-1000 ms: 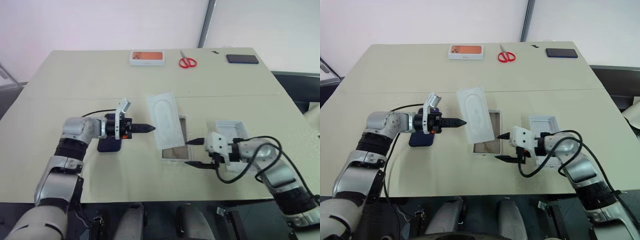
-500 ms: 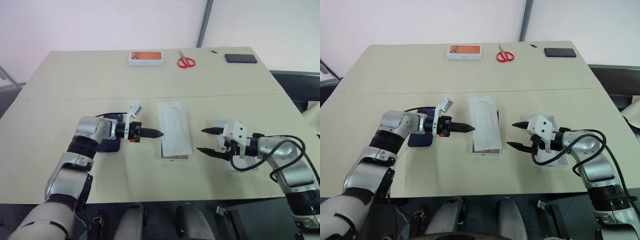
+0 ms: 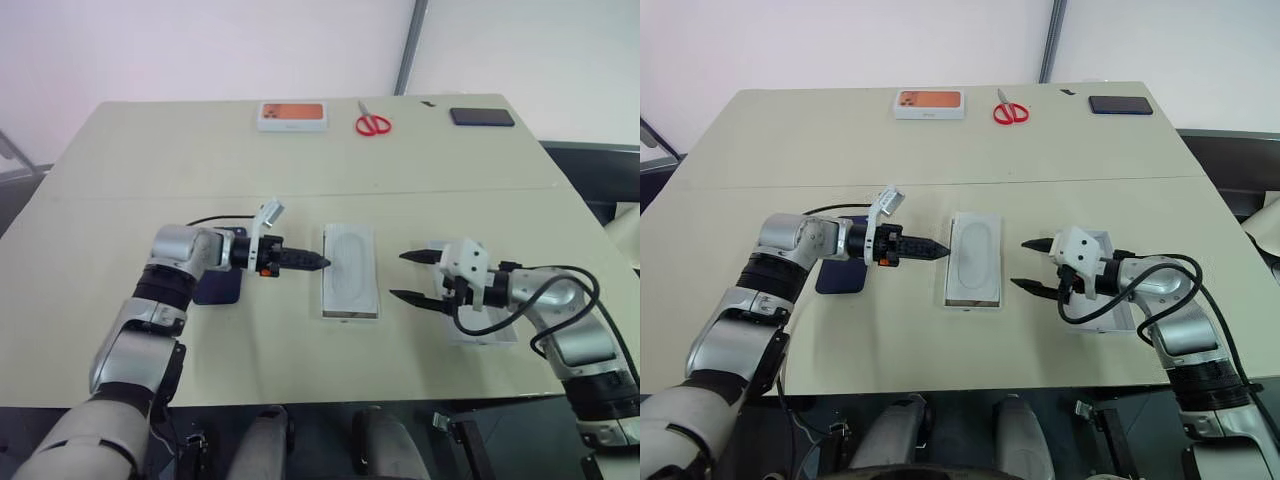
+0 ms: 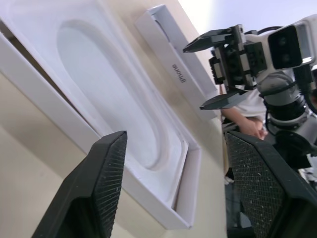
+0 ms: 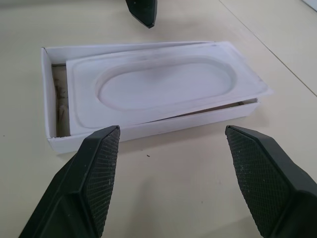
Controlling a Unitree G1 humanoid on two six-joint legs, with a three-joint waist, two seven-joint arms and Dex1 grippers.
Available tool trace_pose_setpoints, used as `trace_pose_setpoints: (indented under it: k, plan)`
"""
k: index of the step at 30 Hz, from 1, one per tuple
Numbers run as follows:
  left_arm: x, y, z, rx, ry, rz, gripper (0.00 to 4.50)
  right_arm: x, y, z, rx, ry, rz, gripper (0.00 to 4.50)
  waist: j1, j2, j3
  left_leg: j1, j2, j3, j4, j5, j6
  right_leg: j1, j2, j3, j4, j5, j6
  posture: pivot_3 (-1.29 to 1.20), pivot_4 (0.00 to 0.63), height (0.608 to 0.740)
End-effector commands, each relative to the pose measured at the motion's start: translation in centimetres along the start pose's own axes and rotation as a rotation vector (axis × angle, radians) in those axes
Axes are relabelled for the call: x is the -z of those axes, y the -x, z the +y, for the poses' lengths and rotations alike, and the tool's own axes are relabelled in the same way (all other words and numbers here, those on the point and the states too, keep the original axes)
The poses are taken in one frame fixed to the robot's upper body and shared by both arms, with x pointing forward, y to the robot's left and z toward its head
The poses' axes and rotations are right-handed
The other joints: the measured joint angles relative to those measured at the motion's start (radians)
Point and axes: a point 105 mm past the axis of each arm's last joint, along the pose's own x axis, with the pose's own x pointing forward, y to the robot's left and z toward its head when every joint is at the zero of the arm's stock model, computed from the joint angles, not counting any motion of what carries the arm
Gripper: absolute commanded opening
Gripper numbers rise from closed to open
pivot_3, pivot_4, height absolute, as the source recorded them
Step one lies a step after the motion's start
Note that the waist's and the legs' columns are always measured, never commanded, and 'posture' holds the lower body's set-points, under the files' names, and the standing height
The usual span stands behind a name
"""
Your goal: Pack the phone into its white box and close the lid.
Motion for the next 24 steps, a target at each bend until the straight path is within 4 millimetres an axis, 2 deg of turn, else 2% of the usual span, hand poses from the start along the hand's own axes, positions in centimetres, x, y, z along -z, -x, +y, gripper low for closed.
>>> trace_pose_setpoints:
  k: [1,6,8,9,11,15,17,24]
  plan:
    - [-2.4,1.5,-0.4,-0.042,-0.151,-0.091,3.39,-1.5,-0.1,-0.7,0.020,0.051,-0.046,3.57,-0.001,0.000,0.000,0.000,0.000,0.000,0.000,0.000,0.000,0.000,0.000,0.000,0.000,0.000,0.000,0.00,0.150,0.740]
    - [-4.4,3.2,-0.8,-0.161,-0.547,-0.261,3.39,-3.2,-0.8,-1.9,0.069,0.080,-0.106,3.57,-0.001,0.000,0.000,0.000,0.002,-0.001,0.000,0.000,0.000,-0.001,-0.001,0.001,0.000,0.000,0.000,0.00,0.150,0.740]
    - [-4.0,4.0,-1.0,-0.195,-0.629,-0.289,3.39,-3.7,-1.6,-2.1,0.084,0.066,-0.131,3.57,0.000,0.000,0.000,0.001,0.002,-0.001,0.000,0.000,-0.001,-0.001,-0.001,0.002,0.000,0.000,0.000,0.00,0.150,0.740]
    - [-3.8,4.5,-0.9,-0.234,-0.702,-0.306,3.45,-3.9,-2.2,-2.1,0.085,0.070,-0.140,3.03,-0.001,0.000,0.000,0.001,0.002,-0.001,-0.001,0.001,-0.001,-0.001,-0.001,0.002,0.000,0.000,0.000,0.00,0.150,0.740]
    - [-3.1,5.4,-1.3,-0.191,-0.677,-0.376,3.45,-4.5,-3.6,-2.0,0.097,0.105,-0.158,2.28,0.000,0.000,0.000,0.001,0.002,-0.001,-0.001,0.001,-0.001,-0.001,-0.001,0.002,0.000,0.000,0.000,0.00,0.150,0.740]
    - [-1.4,7.4,-1.3,-0.250,-0.742,-0.430,3.45,-4.7,-6.2,-2.5,0.116,0.175,-0.132,0.15,-0.001,0.001,0.000,0.001,0.002,0.000,-0.001,0.001,-0.001,-0.002,-0.001,0.002,0.001,0.000,0.000,0.00,0.150,0.740]
    - [-0.6,8.0,-1.3,-0.294,-0.778,-0.435,3.45,-4.7,-6.9,-2.6,0.098,0.204,-0.124,0.07,0.002,0.001,0.000,0.000,0.002,0.000,-0.001,0.001,-0.001,-0.002,-0.001,0.002,0.000,0.000,0.000,0.00,0.150,0.740]
    - [2.1,9.4,-1.9,-0.341,-0.814,-0.411,3.45,-2.2,-9.2,-3.3,0.089,0.308,0.018,0.07,-0.002,0.001,0.000,0.001,0.002,0.000,-0.001,0.001,-0.001,-0.002,-0.001,0.002,0.000,0.000,0.000,0.00,0.150,0.740]
